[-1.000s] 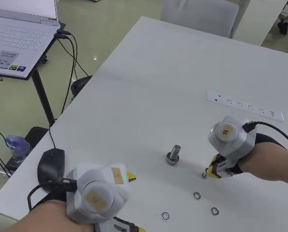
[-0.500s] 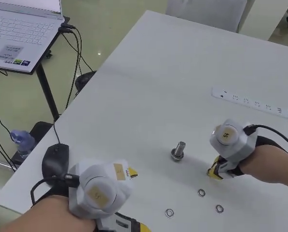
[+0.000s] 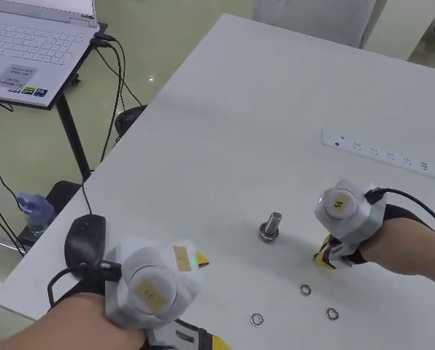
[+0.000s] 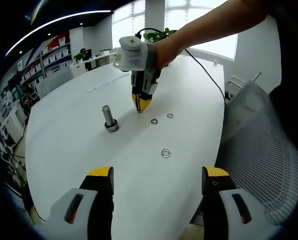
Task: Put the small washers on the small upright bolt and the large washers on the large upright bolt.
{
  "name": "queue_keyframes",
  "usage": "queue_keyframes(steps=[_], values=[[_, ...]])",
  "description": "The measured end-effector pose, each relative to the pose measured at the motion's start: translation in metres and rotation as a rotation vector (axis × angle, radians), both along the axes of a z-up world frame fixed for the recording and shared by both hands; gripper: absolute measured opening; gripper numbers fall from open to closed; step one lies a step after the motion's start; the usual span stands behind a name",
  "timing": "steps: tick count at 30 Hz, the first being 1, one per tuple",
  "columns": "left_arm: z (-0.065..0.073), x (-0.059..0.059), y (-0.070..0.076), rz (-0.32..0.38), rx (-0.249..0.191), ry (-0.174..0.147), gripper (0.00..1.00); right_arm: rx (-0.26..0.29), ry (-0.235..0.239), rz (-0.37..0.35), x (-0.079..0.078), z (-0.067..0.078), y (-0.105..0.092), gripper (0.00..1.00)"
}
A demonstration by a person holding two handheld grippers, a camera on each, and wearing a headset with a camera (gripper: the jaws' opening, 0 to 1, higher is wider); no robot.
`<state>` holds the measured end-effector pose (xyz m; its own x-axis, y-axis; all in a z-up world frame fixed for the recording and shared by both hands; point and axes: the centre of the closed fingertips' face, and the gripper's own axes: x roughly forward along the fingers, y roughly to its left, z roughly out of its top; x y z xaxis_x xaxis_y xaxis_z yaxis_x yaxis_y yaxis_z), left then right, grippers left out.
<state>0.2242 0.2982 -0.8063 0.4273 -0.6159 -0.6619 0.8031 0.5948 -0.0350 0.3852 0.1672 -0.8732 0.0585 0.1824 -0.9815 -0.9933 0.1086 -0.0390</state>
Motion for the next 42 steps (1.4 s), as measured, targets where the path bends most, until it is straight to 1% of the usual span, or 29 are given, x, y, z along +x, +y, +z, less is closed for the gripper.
queue_keyframes(steps=[6, 11, 16, 21, 28, 33, 39, 42], values=[[-0.001, -0.001, -0.001, -0.004, 0.000, 0.002, 0.70, 0.000, 0.006, -0.015, 0.000, 0.000, 0.000, 0.13], [0.000, -0.001, -0.001, -0.004, -0.002, -0.001, 0.70, 0.006, 0.011, -0.014, 0.000, 0.000, 0.000, 0.14], [0.000, -0.001, -0.001, 0.000, -0.004, -0.002, 0.71, 0.018, 0.014, -0.016, 0.000, 0.002, 0.002, 0.20], [0.002, 0.000, -0.002, 0.000, -0.007, -0.004, 0.71, 0.026, 0.012, -0.011, 0.003, 0.006, 0.000, 0.22], [0.004, 0.003, -0.002, -0.004, -0.006, -0.010, 0.71, 0.038, 0.008, 0.007, 0.002, 0.014, 0.002, 0.24], [0.006, 0.003, -0.002, -0.004, -0.006, -0.013, 0.72, 0.058, -0.001, 0.034, -0.001, 0.025, 0.007, 0.25], [0.008, 0.004, -0.001, -0.005, -0.003, -0.016, 0.72, 0.087, -0.012, 0.078, -0.010, 0.041, 0.018, 0.26], [0.010, 0.004, -0.002, -0.007, -0.003, -0.018, 0.72, 0.094, -0.010, 0.094, -0.015, 0.045, 0.020, 0.27]])
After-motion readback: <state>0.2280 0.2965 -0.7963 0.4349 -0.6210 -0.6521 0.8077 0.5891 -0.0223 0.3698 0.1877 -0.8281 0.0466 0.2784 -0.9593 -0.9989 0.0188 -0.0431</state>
